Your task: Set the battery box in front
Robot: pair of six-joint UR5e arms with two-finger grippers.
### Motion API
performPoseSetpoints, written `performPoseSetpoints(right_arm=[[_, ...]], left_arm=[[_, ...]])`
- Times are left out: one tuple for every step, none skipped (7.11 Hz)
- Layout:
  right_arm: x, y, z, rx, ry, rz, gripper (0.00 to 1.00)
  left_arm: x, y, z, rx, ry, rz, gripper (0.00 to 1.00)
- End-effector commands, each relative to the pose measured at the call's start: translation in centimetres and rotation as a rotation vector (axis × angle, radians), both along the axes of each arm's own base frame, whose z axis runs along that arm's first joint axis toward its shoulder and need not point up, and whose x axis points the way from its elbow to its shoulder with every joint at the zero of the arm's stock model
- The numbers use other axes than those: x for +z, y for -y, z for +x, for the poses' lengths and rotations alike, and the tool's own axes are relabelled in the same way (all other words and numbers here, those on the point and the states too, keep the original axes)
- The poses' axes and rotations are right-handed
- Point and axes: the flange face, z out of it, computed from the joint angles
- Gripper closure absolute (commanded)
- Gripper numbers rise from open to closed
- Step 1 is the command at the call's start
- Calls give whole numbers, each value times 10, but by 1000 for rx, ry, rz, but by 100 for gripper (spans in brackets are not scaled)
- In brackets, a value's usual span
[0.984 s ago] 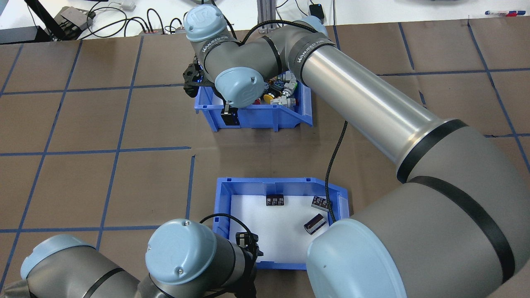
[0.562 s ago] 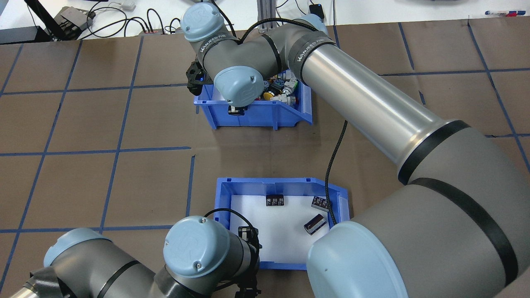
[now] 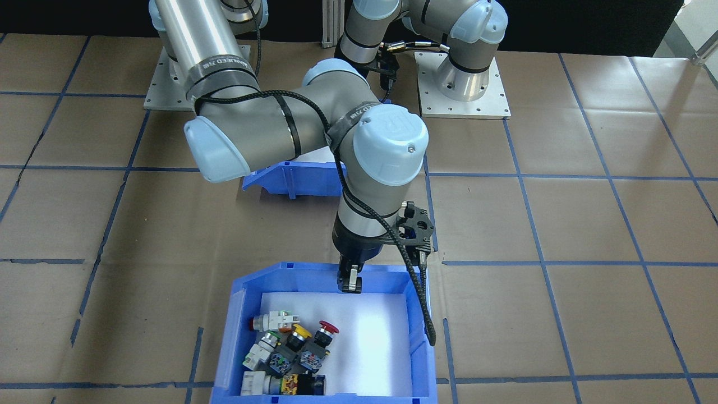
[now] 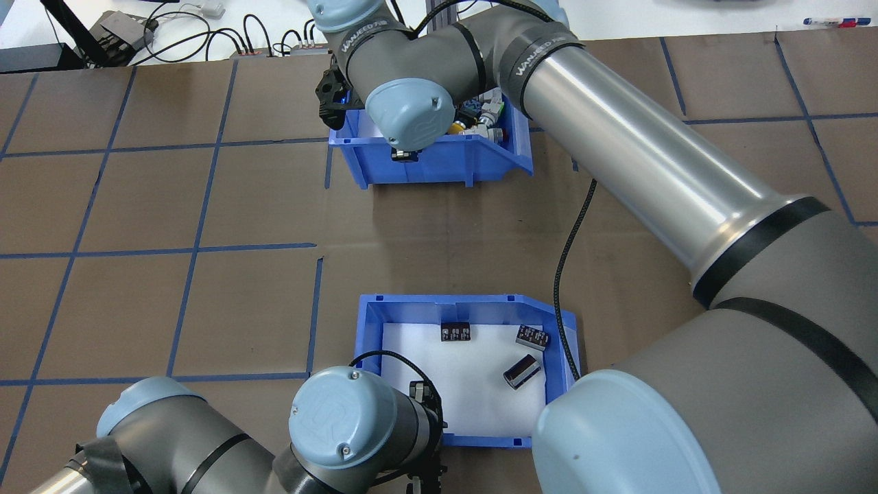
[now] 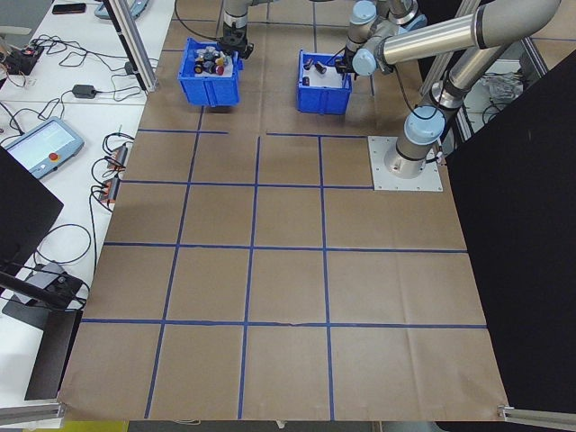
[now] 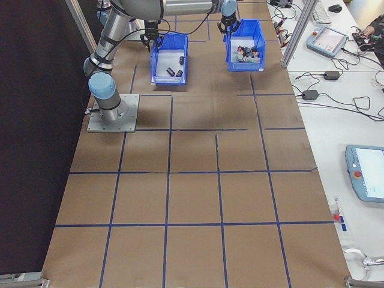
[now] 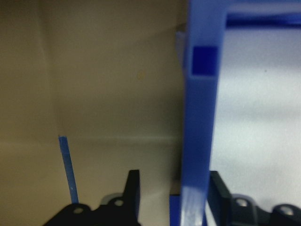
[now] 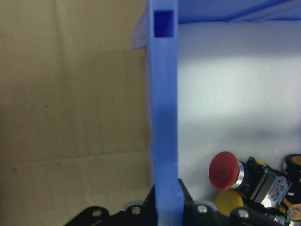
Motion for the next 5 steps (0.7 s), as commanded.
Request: performPoseSetpoints(right_arm=[[45, 17, -77, -23, -15, 8, 100], [64, 22, -118, -34, -25, 29, 100], [79, 27, -155, -65, -25, 22, 100], [81, 23, -191, -46, -31, 46, 100], [86, 11, -236, -46, -32, 64, 100]], left_arm=[[11, 1, -3, -35, -47, -47, 100], [22, 4, -1, -62, -62, -83, 100], [26, 14, 6, -77, -45, -116, 100], [28, 40, 27, -93, -4, -163, 100], [33, 69, 58, -74, 0, -190, 100]])
